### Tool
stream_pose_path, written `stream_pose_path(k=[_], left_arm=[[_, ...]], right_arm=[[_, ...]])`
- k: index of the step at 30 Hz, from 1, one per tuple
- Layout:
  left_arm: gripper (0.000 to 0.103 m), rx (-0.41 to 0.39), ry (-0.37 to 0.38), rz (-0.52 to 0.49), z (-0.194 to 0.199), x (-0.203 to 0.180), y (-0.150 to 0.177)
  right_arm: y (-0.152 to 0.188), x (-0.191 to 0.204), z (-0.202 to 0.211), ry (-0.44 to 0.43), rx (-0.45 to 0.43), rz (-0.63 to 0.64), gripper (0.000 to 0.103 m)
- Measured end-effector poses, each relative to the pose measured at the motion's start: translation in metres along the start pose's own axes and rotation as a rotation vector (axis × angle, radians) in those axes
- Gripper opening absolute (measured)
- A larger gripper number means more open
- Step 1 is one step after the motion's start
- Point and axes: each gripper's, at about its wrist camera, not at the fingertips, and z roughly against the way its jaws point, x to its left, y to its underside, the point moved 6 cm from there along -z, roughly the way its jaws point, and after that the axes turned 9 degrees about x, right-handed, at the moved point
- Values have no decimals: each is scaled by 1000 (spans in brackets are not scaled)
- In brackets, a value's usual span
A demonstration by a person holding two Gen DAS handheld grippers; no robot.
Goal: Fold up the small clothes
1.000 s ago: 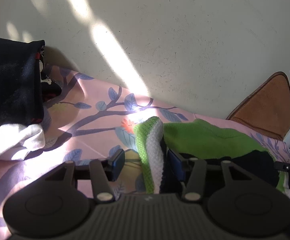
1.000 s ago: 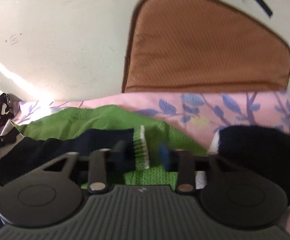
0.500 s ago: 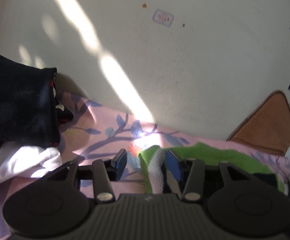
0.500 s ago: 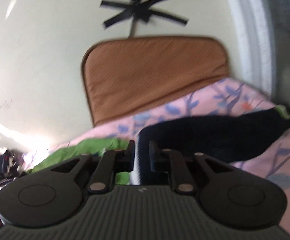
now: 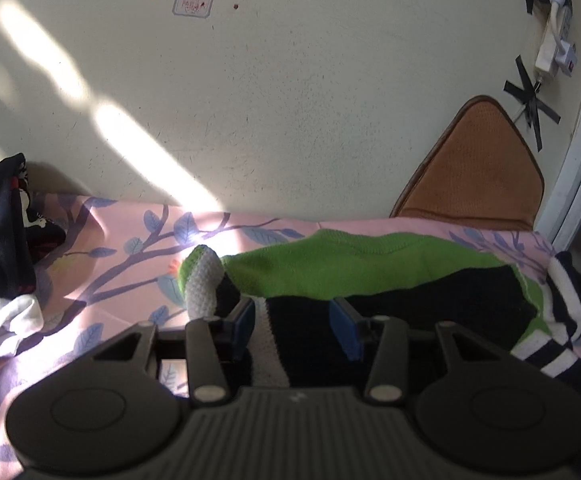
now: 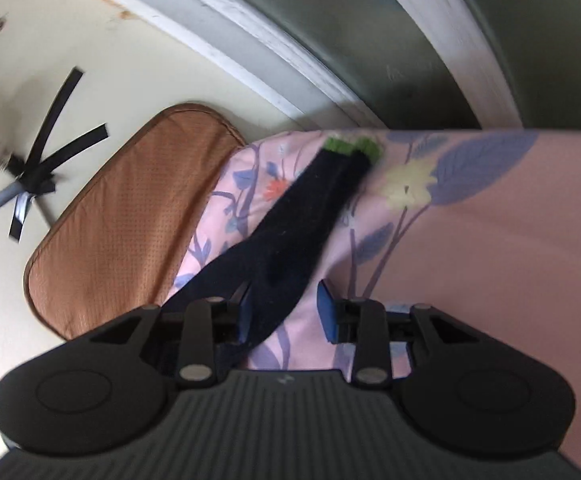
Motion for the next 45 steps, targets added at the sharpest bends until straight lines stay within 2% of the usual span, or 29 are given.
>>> stream_pose_path(k=[1, 3, 4, 5, 7, 9, 11, 15, 18, 20, 23, 26, 27, 28, 30, 33, 35, 36, 37, 39, 40, 41, 42, 43, 45], left_arm=[[40, 20, -1, 10, -2, 2, 1], [39, 42, 18, 40, -6, 8, 2], [39, 43, 25, 50, -5, 10, 3], [39, 46, 28, 54, -6, 11, 3], [39, 45, 24, 46, -5, 10, 4], [41, 35, 33, 40, -1, 9, 3], [43, 10, 79, 71, 8, 12, -2], [47, -65, 177, 225, 32, 41, -18], [47, -79, 225, 333, 37, 67, -21], [47, -76, 253, 386, 36, 78, -22], [47, -41, 256, 393, 29, 80, -21], [47, -16, 241, 323, 23, 66, -19], [47, -9, 241, 300, 22, 61, -19], [47, -2, 238, 275, 20, 55, -18], [47, 8, 219, 235, 19, 46, -15], [50, -3, 214, 205, 23, 38, -14], [50, -12, 229, 206, 26, 36, -14], [50, -13, 233, 206, 26, 34, -14], [50, -13, 234, 202, 27, 32, -15], [50, -12, 229, 187, 26, 27, -14], [50, -13, 228, 178, 27, 25, -14], [50, -14, 225, 168, 27, 23, -13], [50, -15, 220, 159, 27, 22, -13], [50, -13, 209, 151, 25, 20, -12], [50, 12, 180, 145, 19, 22, -10]], right_arm=[[-2, 2, -5, 1, -6, 14, 28], [-5, 13, -7, 70, -24, 68, 13], [-7, 21, -2, 69, -44, 74, 8], [-11, 36, 6, -21, -65, 84, 8], [-17, 80, 30, -122, -133, 152, 8], [-13, 139, 51, -209, -183, 292, 8], [7, 204, 65, -324, -188, 439, 8], [92, 310, 56, -456, -101, 775, 8], [178, 347, 19, -507, 62, 968, 8], [243, 348, -18, -483, 192, 1092, 8], [331, 314, -71, -375, 389, 1302, 8], [381, 269, -89, -284, 462, 1559, 12], [375, 264, -82, -313, 392, 1578, 16], [370, 262, -77, -312, 399, 1584, 27], [346, 266, -61, -344, 431, 1486, 44], [280, 268, -34, -383, 313, 1303, 46], [231, 261, -29, -318, 205, 1167, 58], [210, 250, -36, -253, 156, 1109, 71], [191, 242, -40, -195, 124, 1056, 81], [166, 216, -51, -104, 130, 962, 82], [164, 205, -58, -77, 168, 934, 80], [166, 197, -65, -58, 211, 924, 69], [172, 190, -72, -40, 256, 929, 10], [176, 185, -77, -8, 283, 947, 9], [181, 183, -76, 34, 204, 1002, 9]])
